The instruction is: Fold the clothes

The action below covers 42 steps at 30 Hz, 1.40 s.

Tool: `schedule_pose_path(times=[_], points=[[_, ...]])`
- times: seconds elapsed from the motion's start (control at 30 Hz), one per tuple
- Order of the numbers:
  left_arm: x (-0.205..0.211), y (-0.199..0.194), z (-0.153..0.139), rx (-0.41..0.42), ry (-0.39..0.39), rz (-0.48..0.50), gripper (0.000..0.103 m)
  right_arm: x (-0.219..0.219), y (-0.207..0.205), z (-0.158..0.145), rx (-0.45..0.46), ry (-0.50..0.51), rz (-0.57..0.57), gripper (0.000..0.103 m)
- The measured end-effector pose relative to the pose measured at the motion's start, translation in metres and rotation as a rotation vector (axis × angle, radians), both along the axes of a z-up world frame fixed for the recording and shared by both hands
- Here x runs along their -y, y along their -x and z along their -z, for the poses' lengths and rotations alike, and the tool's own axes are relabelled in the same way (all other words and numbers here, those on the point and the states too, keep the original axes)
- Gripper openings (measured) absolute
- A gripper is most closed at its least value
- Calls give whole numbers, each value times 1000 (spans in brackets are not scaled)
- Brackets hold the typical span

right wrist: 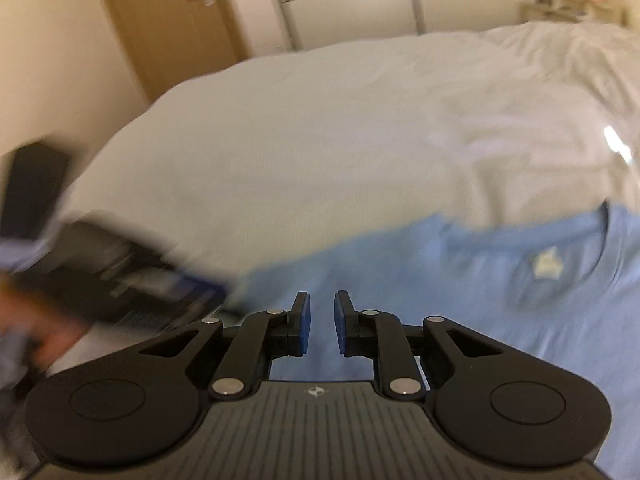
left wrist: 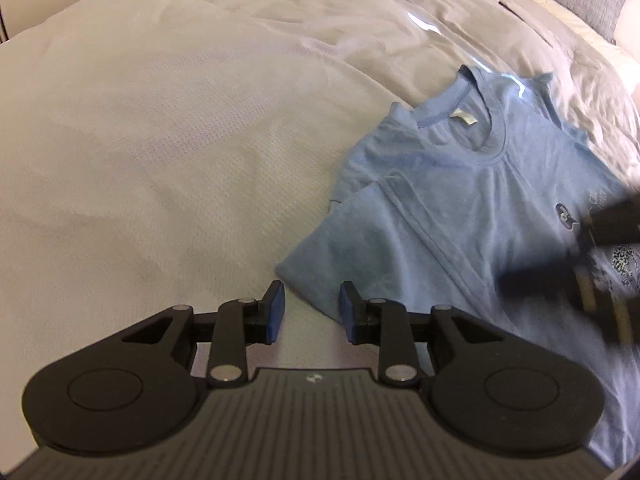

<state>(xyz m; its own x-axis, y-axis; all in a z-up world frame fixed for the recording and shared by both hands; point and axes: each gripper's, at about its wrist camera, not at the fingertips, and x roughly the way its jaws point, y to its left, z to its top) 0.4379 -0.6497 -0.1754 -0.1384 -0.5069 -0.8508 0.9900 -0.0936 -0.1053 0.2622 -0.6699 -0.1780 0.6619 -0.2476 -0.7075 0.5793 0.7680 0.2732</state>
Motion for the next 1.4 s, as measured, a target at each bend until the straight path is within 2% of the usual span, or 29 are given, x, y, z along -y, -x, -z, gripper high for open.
schedule_pose_path(times=[0.1, 0.17, 0.33, 0.47, 0.53, 0.6, 0.7, 0.83, 0.97, 1.07, 1.13, 1.2, 1.3, 1.4], points=[[7, -2, 3, 20, -3, 15, 26, -40, -4, 9, -46, -17, -160, 18], [10, -5, 3, 40, 0, 14, 28, -58, -7, 23, -117, -31, -234, 18], [4, -11, -14, 58, 29, 17, 26, -74, 9, 31, -180, -132, -226, 18], [-6, 3, -21, 0, 18, 99, 26, -76, 12, 13, -122, -73, -203, 18], [-6, 16, -14, 17, -7, 156, 26, -69, 6, 10, -101, -45, -180, 18], [-2, 14, -13, 36, 6, 128, 28, -60, -7, 18, -115, -36, -171, 18], [5, 12, -11, 64, 27, 78, 29, -59, -17, 41, -188, -73, -192, 18], [13, 8, -9, 100, 55, 12, 26, -64, -3, 38, -182, -83, -191, 17], [-2, 11, -32, 84, 69, -9, 26, -68, 21, 19, -175, -77, -129, 18], [-15, 36, -44, 86, 75, 29, 26, -70, 51, 1, -185, -55, -33, 18], [-22, 55, -52, 77, 83, 48, 29, -67, 70, -10, -199, -36, 38, 24], [-20, 80, -54, 66, 87, 62, 30, -67, 92, -19, -229, -4, 108, 30], [-14, 130, -62, 46, 100, 97, 36, -51, 141, -37, -264, 20, 220, 31], [-8, 186, -73, 48, 129, 139, 44, -26, 194, -52, -263, 31, 343, 43]])
